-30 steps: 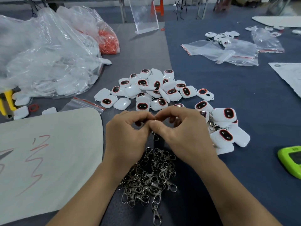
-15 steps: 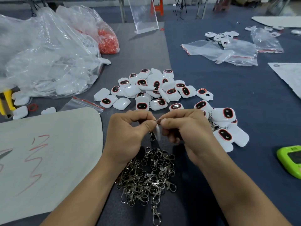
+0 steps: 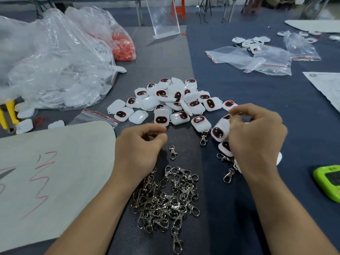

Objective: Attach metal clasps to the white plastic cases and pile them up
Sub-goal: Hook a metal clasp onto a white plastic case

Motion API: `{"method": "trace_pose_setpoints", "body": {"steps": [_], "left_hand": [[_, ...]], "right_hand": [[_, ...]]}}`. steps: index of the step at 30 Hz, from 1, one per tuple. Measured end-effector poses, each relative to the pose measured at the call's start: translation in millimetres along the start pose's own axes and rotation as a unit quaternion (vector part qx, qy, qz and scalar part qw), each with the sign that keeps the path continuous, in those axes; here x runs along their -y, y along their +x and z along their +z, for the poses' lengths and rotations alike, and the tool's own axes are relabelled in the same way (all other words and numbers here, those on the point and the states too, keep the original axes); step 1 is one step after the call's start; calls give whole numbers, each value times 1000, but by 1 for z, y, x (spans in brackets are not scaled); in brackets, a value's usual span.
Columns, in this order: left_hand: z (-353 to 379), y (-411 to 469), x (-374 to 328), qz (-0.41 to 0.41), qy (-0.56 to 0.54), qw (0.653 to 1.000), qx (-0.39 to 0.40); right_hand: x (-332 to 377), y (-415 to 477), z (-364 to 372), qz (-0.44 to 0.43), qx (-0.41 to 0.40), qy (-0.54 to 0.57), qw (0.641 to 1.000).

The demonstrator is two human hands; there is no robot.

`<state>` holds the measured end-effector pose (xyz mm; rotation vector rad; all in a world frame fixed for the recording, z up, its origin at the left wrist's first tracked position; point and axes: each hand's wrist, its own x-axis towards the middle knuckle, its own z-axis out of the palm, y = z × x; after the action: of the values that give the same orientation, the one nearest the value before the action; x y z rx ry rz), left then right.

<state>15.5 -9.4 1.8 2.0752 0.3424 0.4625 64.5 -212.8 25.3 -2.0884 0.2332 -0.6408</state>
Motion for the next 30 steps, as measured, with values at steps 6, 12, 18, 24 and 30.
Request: {"method": "trace_pose_setpoints", "body": {"steps": [6, 12, 18, 24, 30], "left_hand": [[-3, -5, -5, 82, 177, 974, 118], [-4, -4, -4, 68, 90, 984, 136], [-1, -4, -1, 37, 22, 996, 84], [-9, -6, -9, 80, 148, 985, 26], [-23, -5, -20, 120, 188, 929, 295]], "right_hand": [[1, -13, 14, -131, 102, -58, 984], [7, -28, 42, -182, 329, -86, 923], [-4, -30, 49, -264, 316, -249, 876], [2, -24, 44, -183, 218, -230, 931], [0, -20, 42, -243, 309, -248, 886]]}}
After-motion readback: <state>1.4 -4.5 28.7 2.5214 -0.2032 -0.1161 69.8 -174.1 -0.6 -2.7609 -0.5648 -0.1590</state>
